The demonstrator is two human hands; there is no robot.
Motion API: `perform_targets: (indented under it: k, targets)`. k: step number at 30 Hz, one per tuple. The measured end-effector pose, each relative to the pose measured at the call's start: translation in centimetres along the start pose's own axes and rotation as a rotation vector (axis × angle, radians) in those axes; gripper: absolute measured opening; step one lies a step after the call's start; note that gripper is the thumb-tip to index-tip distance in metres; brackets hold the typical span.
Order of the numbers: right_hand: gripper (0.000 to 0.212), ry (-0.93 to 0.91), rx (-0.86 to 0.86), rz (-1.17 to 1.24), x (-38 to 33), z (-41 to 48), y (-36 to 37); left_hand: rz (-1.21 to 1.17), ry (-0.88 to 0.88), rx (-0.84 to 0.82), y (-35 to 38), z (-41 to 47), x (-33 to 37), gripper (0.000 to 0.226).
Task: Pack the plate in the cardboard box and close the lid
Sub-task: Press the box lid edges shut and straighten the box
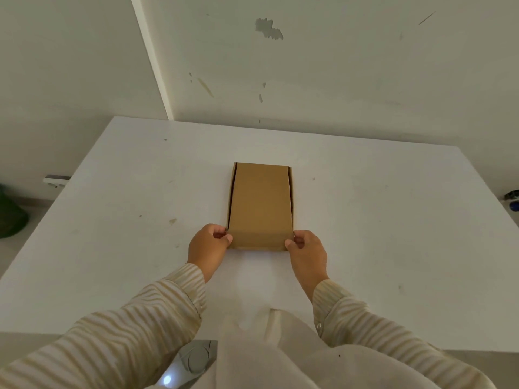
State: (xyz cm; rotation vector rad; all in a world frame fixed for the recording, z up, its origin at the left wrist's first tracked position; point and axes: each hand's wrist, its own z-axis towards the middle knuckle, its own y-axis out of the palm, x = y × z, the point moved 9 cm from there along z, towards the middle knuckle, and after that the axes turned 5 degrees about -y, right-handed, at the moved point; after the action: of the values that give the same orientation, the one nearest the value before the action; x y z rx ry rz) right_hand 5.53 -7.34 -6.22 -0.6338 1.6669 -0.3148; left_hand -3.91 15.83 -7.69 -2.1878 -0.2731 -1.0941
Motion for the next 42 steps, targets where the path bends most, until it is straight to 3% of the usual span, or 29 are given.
perform_targets:
  k: [5, 19, 28, 42]
  targets:
    - [0.004, 0.080, 0.024, 0.150, 1.2, -0.9, -0.2, -0.131, -0.023, -0.019, 0.1, -0.6, -0.5, 0.020]
    - [0.010, 0.171, 0.033, 0.195, 1.9, -1.4, 0.3, -0.128, -0.030, -0.061, 0.3, -0.1, -0.5, 0.003]
    - [0.014, 0.249, 0.044, 0.386, 2.6, -2.3, 1.1, -0.091, -0.010, -0.123, 0.0, 0.5, 0.0, 0.005]
    - [0.013, 0.273, 0.113, 0.420, 2.8, -2.8, 1.5, -0.046, -0.030, -0.184, 0.0, 1.0, 0.1, 0.010]
